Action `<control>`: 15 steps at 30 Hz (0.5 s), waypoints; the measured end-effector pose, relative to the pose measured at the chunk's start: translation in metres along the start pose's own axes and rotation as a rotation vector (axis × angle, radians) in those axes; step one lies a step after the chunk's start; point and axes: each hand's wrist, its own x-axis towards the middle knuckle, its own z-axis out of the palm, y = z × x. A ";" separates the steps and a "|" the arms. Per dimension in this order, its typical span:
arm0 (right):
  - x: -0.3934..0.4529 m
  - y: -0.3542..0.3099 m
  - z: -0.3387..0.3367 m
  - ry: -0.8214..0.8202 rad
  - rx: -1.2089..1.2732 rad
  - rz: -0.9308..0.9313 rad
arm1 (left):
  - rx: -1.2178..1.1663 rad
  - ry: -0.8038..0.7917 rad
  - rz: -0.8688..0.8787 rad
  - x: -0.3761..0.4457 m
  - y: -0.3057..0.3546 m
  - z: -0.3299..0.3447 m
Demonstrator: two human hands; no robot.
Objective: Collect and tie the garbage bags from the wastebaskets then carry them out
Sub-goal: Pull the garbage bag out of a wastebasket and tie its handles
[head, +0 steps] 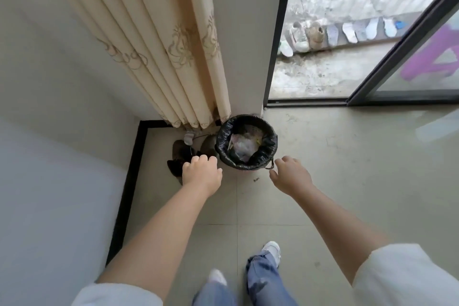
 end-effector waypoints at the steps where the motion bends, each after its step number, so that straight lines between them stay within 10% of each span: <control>1: 0.013 0.001 0.008 -0.007 0.020 0.011 | 0.001 -0.020 0.006 0.015 -0.001 0.006; 15: 0.259 0.050 0.269 -0.038 -0.061 -0.159 | 0.212 -0.040 0.547 0.297 -0.007 0.265</control>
